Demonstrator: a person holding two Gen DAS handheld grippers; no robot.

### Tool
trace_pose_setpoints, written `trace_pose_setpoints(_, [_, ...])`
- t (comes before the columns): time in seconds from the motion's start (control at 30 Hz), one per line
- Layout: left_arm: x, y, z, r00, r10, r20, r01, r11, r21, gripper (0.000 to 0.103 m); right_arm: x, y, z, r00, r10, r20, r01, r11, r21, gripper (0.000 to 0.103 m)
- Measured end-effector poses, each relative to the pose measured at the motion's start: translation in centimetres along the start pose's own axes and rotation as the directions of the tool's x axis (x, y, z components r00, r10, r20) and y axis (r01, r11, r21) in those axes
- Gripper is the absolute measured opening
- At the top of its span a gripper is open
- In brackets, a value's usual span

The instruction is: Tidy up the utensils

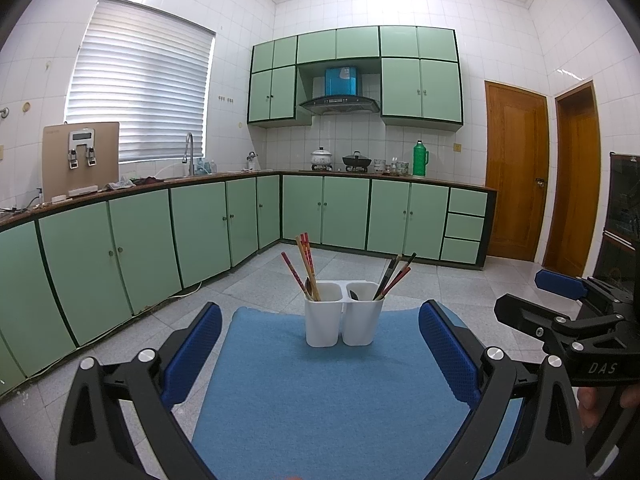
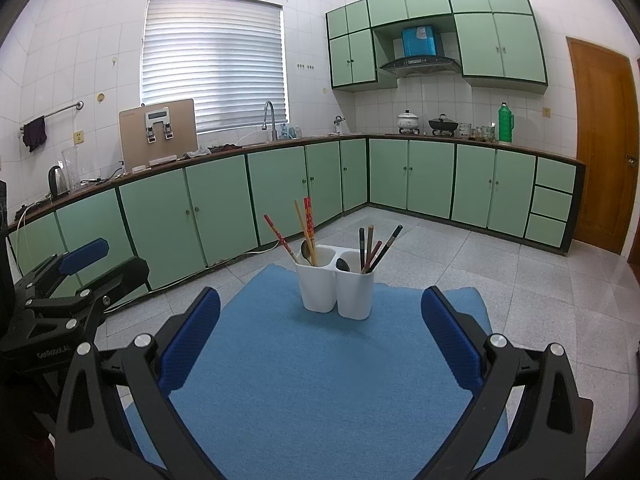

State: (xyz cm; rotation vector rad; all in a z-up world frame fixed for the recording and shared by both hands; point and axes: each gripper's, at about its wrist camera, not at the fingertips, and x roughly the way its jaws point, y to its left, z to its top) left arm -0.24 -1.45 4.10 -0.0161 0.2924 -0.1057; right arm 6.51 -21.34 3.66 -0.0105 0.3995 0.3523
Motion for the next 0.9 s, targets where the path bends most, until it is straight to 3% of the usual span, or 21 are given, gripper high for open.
trace_pose_setpoints(0.9, [0.92, 0.47, 0.0, 1.0, -0.006, -0.018, 0.006, 1.0, -0.008, 0.097, 0.68, -0.42, -0.68, 1.0, -0.006, -0.013, 0.006, 1.0, 0.013, 0.098])
